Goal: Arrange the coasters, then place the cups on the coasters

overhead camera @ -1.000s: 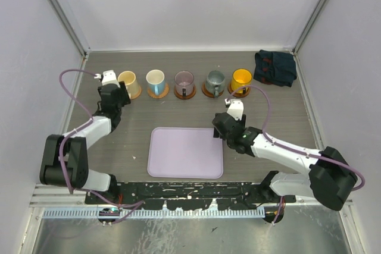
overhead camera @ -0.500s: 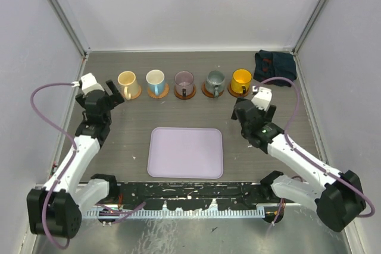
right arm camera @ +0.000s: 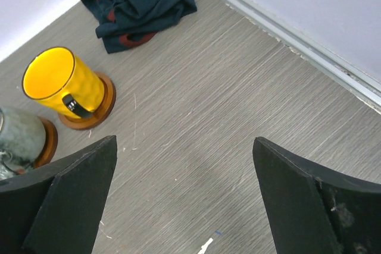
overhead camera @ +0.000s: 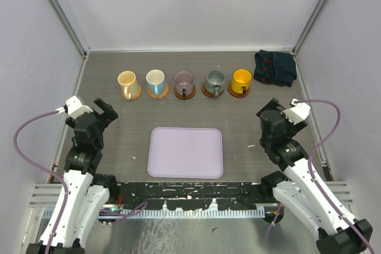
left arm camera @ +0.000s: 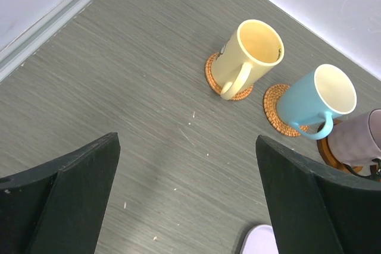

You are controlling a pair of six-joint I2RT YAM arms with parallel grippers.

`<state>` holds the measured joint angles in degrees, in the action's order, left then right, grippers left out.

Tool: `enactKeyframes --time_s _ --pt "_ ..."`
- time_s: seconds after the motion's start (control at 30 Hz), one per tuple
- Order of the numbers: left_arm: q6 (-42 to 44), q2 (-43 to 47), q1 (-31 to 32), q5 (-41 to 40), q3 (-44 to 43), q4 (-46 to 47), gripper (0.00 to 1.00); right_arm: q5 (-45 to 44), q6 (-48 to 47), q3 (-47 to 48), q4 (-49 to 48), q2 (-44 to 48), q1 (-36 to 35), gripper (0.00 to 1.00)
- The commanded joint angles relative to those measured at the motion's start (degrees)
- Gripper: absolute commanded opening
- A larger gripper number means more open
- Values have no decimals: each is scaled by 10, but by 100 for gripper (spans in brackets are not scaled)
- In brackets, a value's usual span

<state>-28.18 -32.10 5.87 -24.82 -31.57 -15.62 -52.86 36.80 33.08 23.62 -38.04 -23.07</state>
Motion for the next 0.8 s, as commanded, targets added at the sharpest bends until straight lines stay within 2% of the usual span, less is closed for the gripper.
enactKeyframes --time_s 0.0,0.2,0.53,0.77 --pt "-18 36 -3 -31 -14 -70 98 -62 53 5 30 16 2 100" --pt "-38 68 -3 -74 -28 -159 98 -61 83 7 54 5 2 100" --pt "-68 122 -3 -106 -8 -187 98 -70 89 14 71 -19 2 100" --pt "-75 109 -3 -98 -7 -185 98 -76 87 16 71 -30 1 100"
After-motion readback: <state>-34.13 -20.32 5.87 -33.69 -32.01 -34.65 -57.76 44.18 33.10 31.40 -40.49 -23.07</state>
